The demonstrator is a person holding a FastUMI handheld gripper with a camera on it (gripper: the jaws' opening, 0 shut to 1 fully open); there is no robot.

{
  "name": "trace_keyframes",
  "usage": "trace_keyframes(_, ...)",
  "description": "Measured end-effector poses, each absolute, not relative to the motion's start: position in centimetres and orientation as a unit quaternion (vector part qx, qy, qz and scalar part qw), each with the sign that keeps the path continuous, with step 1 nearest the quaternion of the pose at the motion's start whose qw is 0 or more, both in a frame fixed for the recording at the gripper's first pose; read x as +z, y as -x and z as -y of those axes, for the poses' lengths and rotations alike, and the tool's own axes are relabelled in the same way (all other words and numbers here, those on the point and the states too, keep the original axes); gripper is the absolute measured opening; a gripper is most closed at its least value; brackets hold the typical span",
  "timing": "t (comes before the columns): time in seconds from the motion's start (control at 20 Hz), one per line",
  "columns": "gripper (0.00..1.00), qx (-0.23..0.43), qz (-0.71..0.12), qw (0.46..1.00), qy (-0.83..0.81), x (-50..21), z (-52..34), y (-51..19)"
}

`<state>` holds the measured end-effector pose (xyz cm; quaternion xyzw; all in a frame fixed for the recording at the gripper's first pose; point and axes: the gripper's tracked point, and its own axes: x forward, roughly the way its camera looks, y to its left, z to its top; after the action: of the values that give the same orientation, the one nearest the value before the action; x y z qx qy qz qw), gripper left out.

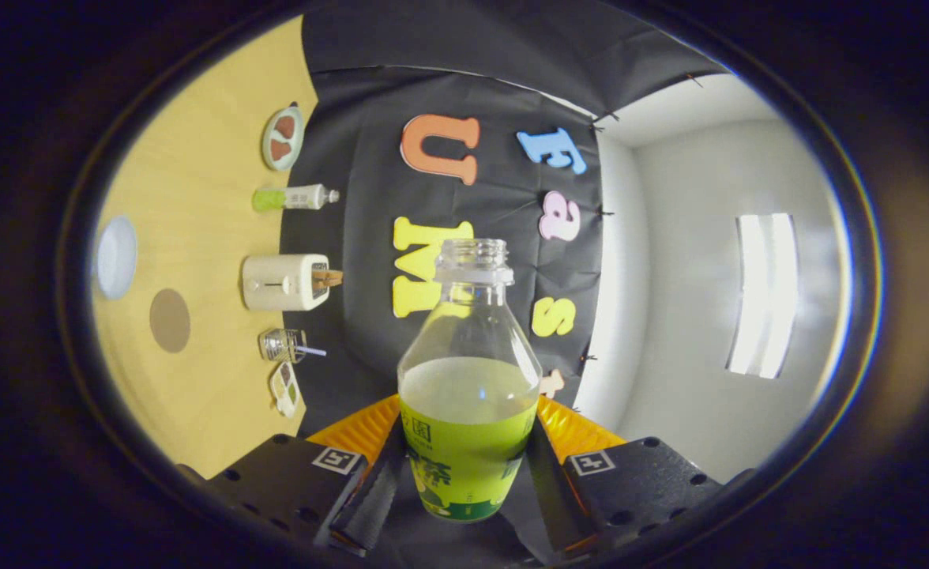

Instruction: Take the bottle from table, then pour the juice into the cup, finally place the bottle on the coaster

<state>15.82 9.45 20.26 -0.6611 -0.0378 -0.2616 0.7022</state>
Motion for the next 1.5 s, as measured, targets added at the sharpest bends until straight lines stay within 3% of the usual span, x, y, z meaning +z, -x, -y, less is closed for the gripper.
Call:
trace_keyframes(0.2,0.81,-0.222,0.031,0.809,0.543,20.9,-10.1,-15.9)
trace_keyframes(0.6,0.81,-0.164,0.031,0.941,0.295,22.7,-11.4,-15.4)
trace_keyframes(1.15,0.81,-0.110,0.031,0.988,0.104,22.1,-11.6,-18.6)
trace_keyframes(1.5,0.81,-0.070,0.009,0.991,0.113,12.8,-10.1,-24.4)
